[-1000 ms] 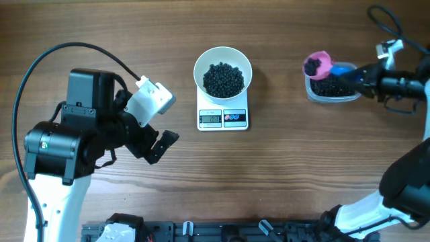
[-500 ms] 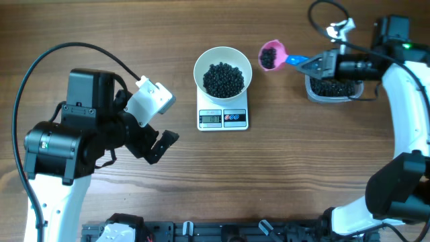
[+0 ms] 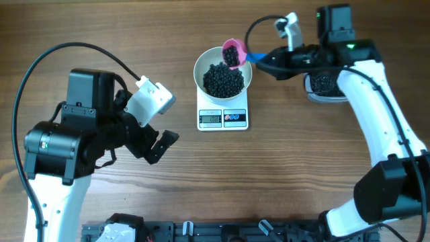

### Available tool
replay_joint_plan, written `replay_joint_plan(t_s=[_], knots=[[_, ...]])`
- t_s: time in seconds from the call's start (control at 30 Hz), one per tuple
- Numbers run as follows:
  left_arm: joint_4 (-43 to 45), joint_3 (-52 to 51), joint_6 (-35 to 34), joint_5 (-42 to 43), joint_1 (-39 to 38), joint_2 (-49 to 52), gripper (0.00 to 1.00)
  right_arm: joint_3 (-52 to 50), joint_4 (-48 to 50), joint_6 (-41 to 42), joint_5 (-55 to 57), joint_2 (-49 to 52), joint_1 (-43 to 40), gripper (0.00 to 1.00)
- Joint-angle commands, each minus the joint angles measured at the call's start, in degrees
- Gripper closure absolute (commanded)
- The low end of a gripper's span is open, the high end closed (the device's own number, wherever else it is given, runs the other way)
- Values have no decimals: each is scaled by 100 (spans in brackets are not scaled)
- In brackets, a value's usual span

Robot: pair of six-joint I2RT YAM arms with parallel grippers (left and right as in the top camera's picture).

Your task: Scoop item into bowl and weigh 150g on scale

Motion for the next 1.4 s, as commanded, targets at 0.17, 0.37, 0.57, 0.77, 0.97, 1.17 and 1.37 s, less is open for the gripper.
replay_joint_plan(t_s=[0.17,0.37,0.57,0.77,0.97,1.17,1.37], knots=[[-4,90,66,68,42,-22,0,-17,190,-195,1471,-162,551,95],[-2,90,66,70,42,-22,0,-17,197,-323,1668,-162,645,95],[-2,90,66,70,42,-22,0,-17,210,-459,1816,-162,684,96],[-2,90,68,68,42,-22,0,7,295,-586,1926,-201,820,96],[-2,90,66,68,42,-22,0,46,269,-323,2507,-291,1032,95],[-4,90,66,68,42,-22,0,48,337,-254,2586,-330,1121,96],[-2,90,66,70,42,-20,0,48,400,-140,2793,-321,1121,95]])
